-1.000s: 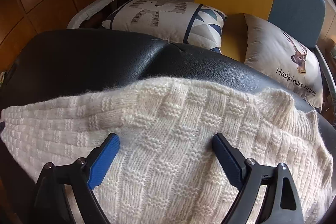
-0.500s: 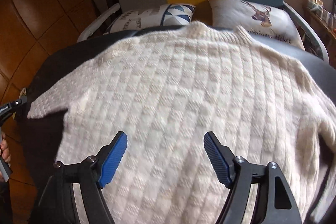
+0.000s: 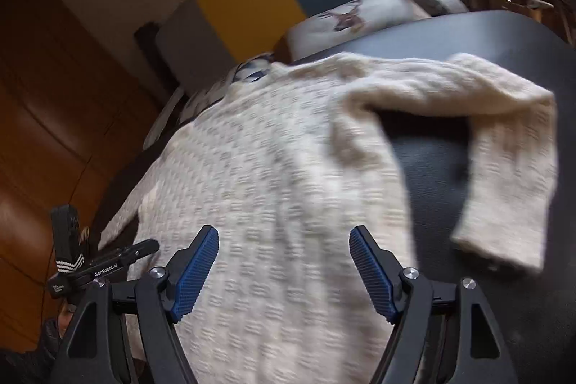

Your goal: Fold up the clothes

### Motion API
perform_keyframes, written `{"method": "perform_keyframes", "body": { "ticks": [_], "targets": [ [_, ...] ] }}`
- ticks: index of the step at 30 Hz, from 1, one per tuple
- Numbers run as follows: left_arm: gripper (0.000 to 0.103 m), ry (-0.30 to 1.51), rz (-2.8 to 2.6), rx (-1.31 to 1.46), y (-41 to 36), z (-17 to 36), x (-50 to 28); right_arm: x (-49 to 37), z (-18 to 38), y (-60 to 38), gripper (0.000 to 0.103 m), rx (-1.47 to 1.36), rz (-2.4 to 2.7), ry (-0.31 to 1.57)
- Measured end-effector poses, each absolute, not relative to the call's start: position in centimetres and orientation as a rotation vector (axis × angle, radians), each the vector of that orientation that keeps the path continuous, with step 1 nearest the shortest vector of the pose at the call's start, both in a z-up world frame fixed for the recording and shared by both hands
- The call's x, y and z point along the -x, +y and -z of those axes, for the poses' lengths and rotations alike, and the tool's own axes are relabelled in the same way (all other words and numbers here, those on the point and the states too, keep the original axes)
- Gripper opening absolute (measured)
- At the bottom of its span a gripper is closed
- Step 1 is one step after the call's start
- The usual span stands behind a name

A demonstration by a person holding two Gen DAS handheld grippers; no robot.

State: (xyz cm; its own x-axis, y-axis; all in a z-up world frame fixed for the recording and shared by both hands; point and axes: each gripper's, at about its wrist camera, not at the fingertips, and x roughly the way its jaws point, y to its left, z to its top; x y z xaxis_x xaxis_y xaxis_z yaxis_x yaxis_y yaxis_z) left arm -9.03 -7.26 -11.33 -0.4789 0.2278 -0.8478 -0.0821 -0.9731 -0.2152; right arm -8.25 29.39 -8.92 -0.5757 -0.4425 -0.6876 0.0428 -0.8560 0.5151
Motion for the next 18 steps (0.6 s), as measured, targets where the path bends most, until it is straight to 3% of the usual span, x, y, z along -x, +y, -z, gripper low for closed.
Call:
{"method": "perform_keyframes", "body": {
  "ticks": [4,6,13,18],
  "targets": [
    [0.014,-0.202,-2.539,1.485,-5.4,11.0,9.7,5.6,10.7,38.9,0.077,-1.339,2.49,-1.041],
    [0.015,-0.175,-2.516,1.467,-3.8,10.7,10.2,4.1,11.5,41.6,0.077,-1.352,2.502,-1.144],
    [0.028,-0.066,-2.405,1.398,3.6,10.0,13.0,3.7,11.7,43.1,0.077,-1.318,2.624,-1.099],
    [0.031,-0.043,-2.328,1.41,7.9,10.8,15.1,6.5,12.3,42.3,0.077,-1.417,2.702,-0.967]
  ]
}}
